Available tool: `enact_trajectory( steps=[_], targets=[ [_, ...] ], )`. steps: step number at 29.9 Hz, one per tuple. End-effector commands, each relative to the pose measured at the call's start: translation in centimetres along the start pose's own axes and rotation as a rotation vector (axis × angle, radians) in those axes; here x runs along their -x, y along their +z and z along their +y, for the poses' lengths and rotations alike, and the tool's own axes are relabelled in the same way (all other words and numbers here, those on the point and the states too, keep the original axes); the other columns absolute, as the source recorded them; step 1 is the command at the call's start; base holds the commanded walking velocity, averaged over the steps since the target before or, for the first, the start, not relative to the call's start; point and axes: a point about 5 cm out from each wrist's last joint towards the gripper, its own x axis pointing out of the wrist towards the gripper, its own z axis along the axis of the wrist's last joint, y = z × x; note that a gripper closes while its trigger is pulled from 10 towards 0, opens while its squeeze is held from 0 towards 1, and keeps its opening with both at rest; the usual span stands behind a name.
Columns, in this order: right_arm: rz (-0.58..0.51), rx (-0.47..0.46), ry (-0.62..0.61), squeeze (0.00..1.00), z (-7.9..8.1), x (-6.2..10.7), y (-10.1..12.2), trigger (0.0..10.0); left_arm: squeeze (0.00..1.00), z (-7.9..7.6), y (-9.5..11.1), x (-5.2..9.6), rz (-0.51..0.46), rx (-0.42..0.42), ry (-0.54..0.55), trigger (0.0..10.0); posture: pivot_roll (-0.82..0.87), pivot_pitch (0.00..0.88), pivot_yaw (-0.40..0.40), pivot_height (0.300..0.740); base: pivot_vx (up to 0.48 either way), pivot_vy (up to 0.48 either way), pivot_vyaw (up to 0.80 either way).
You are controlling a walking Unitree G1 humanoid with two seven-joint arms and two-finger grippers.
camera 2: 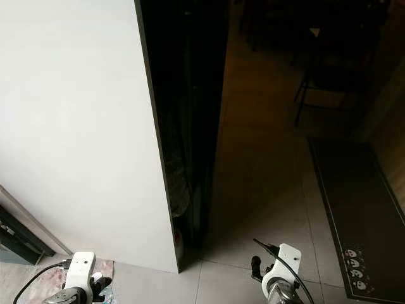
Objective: Restocking fridge
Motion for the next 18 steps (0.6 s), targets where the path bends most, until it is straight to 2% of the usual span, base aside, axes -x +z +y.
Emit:
enact_trajectory(
  steps=[1, 15, 18],
  targets=[
    [-0.007, 0.007, -0.001, 0.00, -0.06, -0.02, 0.22, 10.0, 0.00, -0.04, 0.12, -0.04, -0.001, 0.006, 0.005, 10.0, 0.03, 0.000, -0.015, 0.740, 0.379, 0.000, 0.00],
    [-0.018, 0.019, 0.005, 0.00, -0.15, 0.03, 0.15, 10.0, 0.00, -0.02, -0.09, 0.00, 0.008, -0.003, 0.000, 10.0, 0.02, 0.000, -0.016, 0.740, 0.369, 0.000, 0.00],
    [-0.037, 0.010, 0.004, 0.00, -0.17, 0.06, 0.25, 10.0, 0.00, -0.05, -0.11, 0.00, 0.011, -0.008, -0.007, 10.0, 0.02, 0.000, -0.015, 0.740, 0.085, 0.000, 0.00]
  ],
)
